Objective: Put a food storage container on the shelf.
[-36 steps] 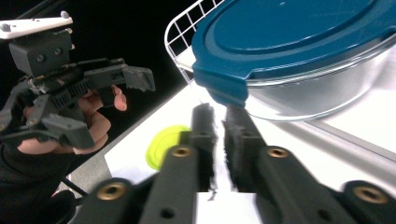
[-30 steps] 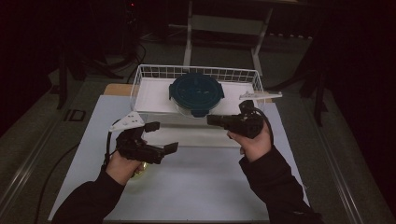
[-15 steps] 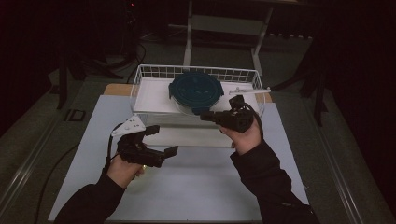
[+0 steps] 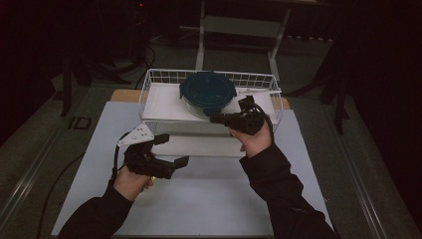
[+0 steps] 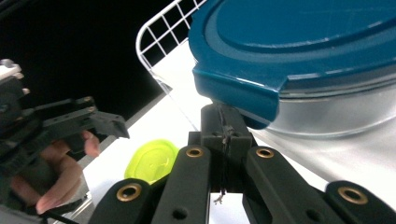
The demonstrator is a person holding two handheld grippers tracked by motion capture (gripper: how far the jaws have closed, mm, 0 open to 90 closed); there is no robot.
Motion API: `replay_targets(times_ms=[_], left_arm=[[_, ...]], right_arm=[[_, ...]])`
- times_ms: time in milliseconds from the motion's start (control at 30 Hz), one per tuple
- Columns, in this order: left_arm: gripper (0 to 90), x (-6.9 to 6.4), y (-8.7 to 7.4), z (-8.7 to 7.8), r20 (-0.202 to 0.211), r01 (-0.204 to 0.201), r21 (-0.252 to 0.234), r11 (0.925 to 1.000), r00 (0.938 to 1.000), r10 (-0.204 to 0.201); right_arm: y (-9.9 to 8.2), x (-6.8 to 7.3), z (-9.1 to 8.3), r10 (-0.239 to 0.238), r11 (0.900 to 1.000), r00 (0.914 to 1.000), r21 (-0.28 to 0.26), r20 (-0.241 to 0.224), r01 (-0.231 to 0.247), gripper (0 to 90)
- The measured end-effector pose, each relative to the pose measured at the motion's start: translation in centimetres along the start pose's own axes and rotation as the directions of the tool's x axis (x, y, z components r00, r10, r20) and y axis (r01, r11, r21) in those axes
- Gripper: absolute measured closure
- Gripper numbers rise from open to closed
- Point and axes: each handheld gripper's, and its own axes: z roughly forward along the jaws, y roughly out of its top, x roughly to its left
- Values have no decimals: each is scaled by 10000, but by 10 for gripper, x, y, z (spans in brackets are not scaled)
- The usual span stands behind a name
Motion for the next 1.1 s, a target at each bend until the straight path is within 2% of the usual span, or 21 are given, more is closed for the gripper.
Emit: replay_targets(times_ms=[67, 167, 300, 400, 433, 567, 633, 667, 733, 833, 900, 1000, 1100], left_arm=[[0, 1, 0, 0, 17, 16, 13, 10000, 10000, -16], [0, 1, 0, -1, 14, -48, -40, 10000, 10000, 48], [0, 2, -1, -2, 106, -157, -87, 9998, 9998, 157], [0, 3, -2, -3, 117, -189, -101, 9998, 9998, 190], [0, 3, -2, -3, 117, -189, -101, 9998, 9998, 190], [0, 6, -2, -9, 227, -15, -230, 9997, 9997, 21], [0, 8, -3, -11, 352, 22, -171, 9999, 9994, -16], [0, 8, -3, -11, 352, 22, -171, 9999, 9994, -16], [0, 9, -3, -15, 299, -99, -63, 9999, 9995, 101], [0, 9, -4, -19, 83, -355, 189, 9992, 9993, 354], [0, 12, -5, -24, 156, -356, 277, 9990, 9993, 352], [0, 15, -8, -30, 98, -398, 380, 9985, 9992, 395], [1, 16, -11, -38, -6, -479, 321, 9983, 9988, 479]], right_arm=[[0, -2, 2, 67, 10000, 10000, 23, 62, -67, 898], [-2, -4, 3, 221, 9998, 9996, 11, -156, -221, 881], [-7, 2, -2, -122, 9999, 9995, -42, -303, 121, 837], [-11, 7, -7, -285, 9995, 9983, -164, -502, 277, 755], [-11, 7, -7, -285, 9995, 9983, -164, -502, 277, 755], [-19, 16, -18, -706, 9964, 9951, -507, -688, 672, 525], [-23, 19, -23, -826, 9933, 9938, -873, -751, 759, 398], [-23, 19, -23, -826, 9933, 9938, -873, -751, 759, 398], [-30, 20, -30, -1142, 9870, 9889, -1240, -951, 1020, 248], [-37, 19, -36, -1393, 9819, 9857, -1423, -947, 1251, 151], [-41, 18, -41, -1404, 9794, 9851, -1598, -994, 1235, 152], [-47, 16, -48, -1534, 9745, 9855, -1762, -720, 1388, 153], [-53, 15, -52, -1632, 9707, 9845, -1885, -636, 1488, 156]])
